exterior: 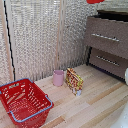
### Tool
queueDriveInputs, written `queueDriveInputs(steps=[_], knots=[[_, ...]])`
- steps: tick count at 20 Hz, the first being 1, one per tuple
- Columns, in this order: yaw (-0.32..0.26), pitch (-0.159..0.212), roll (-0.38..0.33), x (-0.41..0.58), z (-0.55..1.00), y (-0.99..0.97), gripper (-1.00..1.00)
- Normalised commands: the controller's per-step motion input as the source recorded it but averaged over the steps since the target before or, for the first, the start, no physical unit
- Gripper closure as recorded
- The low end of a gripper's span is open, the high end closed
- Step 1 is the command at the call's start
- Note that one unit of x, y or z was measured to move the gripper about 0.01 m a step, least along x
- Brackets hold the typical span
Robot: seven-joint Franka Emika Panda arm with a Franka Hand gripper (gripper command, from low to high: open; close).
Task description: Transport the gripper mindfully toward the orange-red bowl and clasp it to elevate with ease. Ensure your robot's arm aligns efficiently with the top drawer's opening. Carefully slide the orange-red bowl into the designated spot with precision. After confirmation, withdraw the gripper gently. Close the drawer smoothly by transitioning the gripper to its handle.
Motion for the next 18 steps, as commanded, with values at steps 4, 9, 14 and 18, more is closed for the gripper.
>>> queueDriveInputs(steps=[4, 9, 14, 18], knots=[[-0.08, -0.038, 0.057, -0.003, 0.07, -0.88, 1.0], [-0.061, -0.034, 0.066, -0.034, 0.0, -0.91, 1.0], [-0.039, -0.019, 0.06, -0.177, -0.03, -0.75, 1.0], [-0.043, 0.05, 0.002, -0.323, -0.13, -0.37, 1.0]])
